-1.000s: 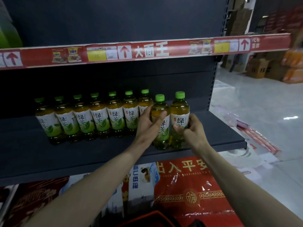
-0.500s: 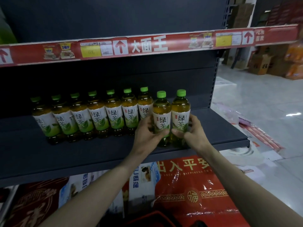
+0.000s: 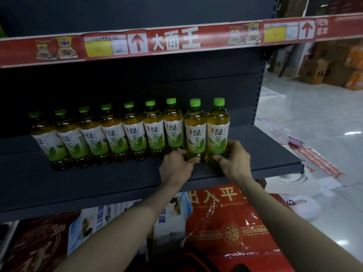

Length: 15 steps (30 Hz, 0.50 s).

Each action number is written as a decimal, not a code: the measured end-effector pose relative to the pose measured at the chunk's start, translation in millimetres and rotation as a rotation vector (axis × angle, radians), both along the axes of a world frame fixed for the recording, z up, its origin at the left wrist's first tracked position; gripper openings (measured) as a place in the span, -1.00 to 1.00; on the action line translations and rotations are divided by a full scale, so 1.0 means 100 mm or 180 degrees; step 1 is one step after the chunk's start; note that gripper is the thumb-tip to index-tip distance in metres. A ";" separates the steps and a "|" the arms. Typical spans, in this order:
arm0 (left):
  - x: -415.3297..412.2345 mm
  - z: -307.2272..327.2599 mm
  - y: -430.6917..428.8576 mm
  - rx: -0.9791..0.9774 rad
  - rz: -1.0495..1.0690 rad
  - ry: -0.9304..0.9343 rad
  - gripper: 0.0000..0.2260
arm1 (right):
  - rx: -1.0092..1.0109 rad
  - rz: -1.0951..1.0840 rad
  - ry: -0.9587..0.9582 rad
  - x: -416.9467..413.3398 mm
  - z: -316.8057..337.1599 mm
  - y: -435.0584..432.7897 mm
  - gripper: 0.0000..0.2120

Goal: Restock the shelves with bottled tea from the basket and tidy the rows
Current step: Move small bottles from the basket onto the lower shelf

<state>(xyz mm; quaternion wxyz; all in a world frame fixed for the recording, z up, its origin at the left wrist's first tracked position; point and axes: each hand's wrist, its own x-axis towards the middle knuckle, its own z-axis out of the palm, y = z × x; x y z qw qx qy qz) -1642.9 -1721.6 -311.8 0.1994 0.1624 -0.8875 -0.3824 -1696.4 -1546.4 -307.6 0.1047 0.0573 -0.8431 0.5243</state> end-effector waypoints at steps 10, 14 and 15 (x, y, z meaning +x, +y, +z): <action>-0.14 -0.01 0.13 0.0029 0.0307 0.0308 -0.60 | 0.0088 -0.0081 -0.0033 -0.35 0.00 -0.12 -0.49; -0.15 -0.06 0.11 0.0160 0.0288 0.0394 -0.65 | -0.0059 -0.0099 -0.0005 -0.36 -0.05 -0.16 -0.49; -0.15 -0.07 0.10 0.0162 0.0266 0.0396 -0.66 | -0.0058 -0.0092 -0.0022 -0.35 -0.07 -0.16 -0.49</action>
